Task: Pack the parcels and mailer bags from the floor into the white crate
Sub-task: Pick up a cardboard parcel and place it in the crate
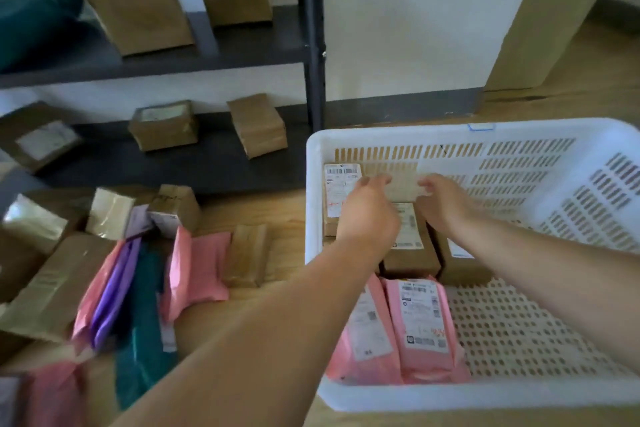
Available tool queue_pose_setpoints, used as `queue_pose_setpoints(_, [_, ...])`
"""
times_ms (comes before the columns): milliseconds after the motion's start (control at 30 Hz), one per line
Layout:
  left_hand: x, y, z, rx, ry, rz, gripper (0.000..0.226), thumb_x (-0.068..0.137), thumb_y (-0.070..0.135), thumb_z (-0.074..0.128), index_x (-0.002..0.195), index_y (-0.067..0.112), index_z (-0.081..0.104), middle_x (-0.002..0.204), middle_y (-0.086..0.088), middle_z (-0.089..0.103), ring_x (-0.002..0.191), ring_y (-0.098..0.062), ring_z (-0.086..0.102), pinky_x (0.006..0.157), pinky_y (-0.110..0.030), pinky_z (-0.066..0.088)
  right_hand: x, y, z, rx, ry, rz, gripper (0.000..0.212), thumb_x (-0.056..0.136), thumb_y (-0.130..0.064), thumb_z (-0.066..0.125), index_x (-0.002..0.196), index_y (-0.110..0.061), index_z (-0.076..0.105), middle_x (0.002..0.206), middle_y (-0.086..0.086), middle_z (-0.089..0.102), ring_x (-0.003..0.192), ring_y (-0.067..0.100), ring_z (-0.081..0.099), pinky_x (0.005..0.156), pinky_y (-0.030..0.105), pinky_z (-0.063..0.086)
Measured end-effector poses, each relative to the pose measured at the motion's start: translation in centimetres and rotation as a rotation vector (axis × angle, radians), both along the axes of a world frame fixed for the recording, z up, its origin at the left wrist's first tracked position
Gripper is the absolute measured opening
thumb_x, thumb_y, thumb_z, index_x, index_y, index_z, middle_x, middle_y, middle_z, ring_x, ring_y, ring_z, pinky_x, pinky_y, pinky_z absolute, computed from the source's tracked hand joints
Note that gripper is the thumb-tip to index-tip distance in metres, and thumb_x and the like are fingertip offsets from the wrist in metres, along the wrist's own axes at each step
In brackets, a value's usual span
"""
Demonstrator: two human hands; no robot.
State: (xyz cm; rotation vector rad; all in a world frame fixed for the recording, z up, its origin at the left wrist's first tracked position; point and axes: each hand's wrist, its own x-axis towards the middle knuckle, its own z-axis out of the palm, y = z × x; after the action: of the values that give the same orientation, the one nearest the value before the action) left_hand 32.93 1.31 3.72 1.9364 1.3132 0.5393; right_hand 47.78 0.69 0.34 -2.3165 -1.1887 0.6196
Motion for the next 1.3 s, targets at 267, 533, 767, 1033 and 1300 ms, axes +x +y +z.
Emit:
queue_pose_setpoints(267, [-16.5, -1.3, 5.0, 0.186, -0.064, 0.379, 0.049, 0.093, 0.004, 0.048, 0.138, 0.025, 0.048, 0.138, 0.004, 0.046, 0.119, -0.015, 0.053, 0.091, -0.023, 0.045, -14.0, -0.5, 8.2, 0.284, 0.025, 0.203, 0.035, 0.098, -0.01, 0.049, 0.132, -0.018, 0.055, 0.132, -0.002, 0.056, 0.106, 0.019, 0.056, 0.071, 0.023, 0.044])
queue_pose_setpoints(533, [-36.4, -3.7, 1.8, 0.082, 0.072, 0.824, 0.044, 0.09, 0.005, 0.05, 0.13, 0.023, 0.054, 0.131, -0.004, 0.052, 0.119, -0.024, 0.052, 0.094, -0.031, 0.043, -33.1, -0.1, 7.1, 0.248, 0.173, 0.43, 0.033, 0.094, -0.015, 0.055, 0.125, -0.022, 0.06, 0.126, 0.0, 0.06, 0.115, 0.018, 0.057, 0.097, 0.033, 0.046])
queue_pose_setpoints(767, [-50.3, -8.4, -3.5, -0.105, 0.168, 1.145, 0.039, 0.094, 0.008, 0.046, 0.13, 0.022, 0.053, 0.134, -0.004, 0.049, 0.113, -0.02, 0.052, 0.093, -0.036, 0.047, -47.5, -2.6, 1.3, -0.009, 0.403, 0.588, 0.031, 0.093, -0.017, 0.058, 0.123, -0.022, 0.061, 0.12, -0.001, 0.061, 0.115, 0.018, 0.056, 0.097, 0.028, 0.043])
queue_pose_setpoints(1033, [-58.9, -11.7, -11.8, -0.277, 0.172, 1.272, 0.047, 0.091, 0.013, 0.046, 0.138, 0.021, 0.049, 0.142, -0.006, 0.045, 0.125, -0.027, 0.048, 0.096, -0.039, 0.046, -57.7, -4.9, -5.9, -0.275, 0.501, 0.772, 0.046, 0.095, -0.019, 0.053, 0.141, -0.018, 0.047, 0.139, 0.002, 0.053, 0.121, 0.017, 0.051, 0.096, 0.027, 0.041])
queue_pose_setpoints(1300, [-60.2, -10.8, -14.5, -0.329, 0.08, 1.355, 0.045, 0.098, 0.025, 0.037, 0.143, 0.019, 0.042, 0.142, -0.009, 0.047, 0.129, -0.029, 0.044, 0.104, -0.042, 0.041, -62.3, -5.6, -9.8, -0.441, 0.472, 0.734, 0.047, 0.1, -0.023, 0.048, 0.146, -0.013, 0.041, 0.15, 0.007, 0.041, 0.133, 0.027, 0.043, 0.101, 0.032, 0.038])
